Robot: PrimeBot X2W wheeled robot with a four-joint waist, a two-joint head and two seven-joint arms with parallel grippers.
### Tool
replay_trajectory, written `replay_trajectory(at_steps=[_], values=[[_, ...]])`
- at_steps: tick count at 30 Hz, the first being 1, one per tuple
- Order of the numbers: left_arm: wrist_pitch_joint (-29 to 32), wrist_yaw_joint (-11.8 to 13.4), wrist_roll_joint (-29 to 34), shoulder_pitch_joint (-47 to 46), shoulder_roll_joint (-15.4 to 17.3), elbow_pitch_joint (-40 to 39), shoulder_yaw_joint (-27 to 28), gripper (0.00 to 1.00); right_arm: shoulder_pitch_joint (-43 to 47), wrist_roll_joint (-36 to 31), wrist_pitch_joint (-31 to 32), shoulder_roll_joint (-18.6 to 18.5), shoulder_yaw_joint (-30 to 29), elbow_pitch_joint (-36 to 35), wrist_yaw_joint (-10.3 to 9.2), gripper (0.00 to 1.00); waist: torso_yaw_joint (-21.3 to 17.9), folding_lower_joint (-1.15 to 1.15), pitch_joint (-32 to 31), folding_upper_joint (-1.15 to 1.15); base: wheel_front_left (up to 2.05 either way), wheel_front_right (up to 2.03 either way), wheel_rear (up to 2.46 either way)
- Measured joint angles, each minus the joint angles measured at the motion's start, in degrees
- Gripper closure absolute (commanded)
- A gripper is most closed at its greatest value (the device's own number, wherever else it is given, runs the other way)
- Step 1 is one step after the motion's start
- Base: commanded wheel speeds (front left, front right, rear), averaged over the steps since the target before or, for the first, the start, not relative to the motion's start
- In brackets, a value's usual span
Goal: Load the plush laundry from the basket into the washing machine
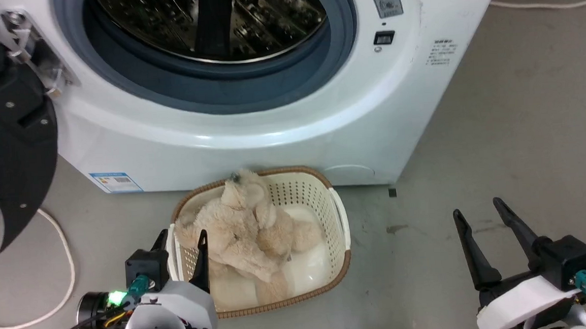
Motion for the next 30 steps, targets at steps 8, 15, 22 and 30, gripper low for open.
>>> replay_trajectory(at_steps=[8, 15, 22, 30], values=[[0.0, -0.4, -1.1, -4.3, 1.1, 7.0, -0.2, 0.0, -1.2, 1.0, -1.0, 0.0, 0.1, -0.5, 0.0, 0.0, -0.9, 0.0, 3.7, 0.0, 0.0, 0.0, 0.0], [0.9, -0.9, -2.8, -8.1, 2.0, 13.2, -0.1, 0.0, -2.0, 1.9, -1.8, 0.0, 0.3, -0.6, 0.0, 0.0, -1.7, 0.0, 7.1, 0.0, 0.0, 0.0, 0.0], [2.9, -1.4, -3.7, -11.9, 3.4, 18.8, -1.1, 0.0, -2.8, 2.9, -2.6, 0.0, 0.8, -0.7, 0.0, 0.0, -2.6, 0.0, 10.6, 0.0, 0.0, 0.0, 0.0], [5.9, -2.4, -5.3, -18.3, 4.5, 25.4, -2.2, 0.0, -4.3, 4.9, -3.8, 0.0, 1.9, -0.9, 0.0, 0.0, -4.7, 0.0, 16.0, 0.0, 0.0, 0.0, 0.0]])
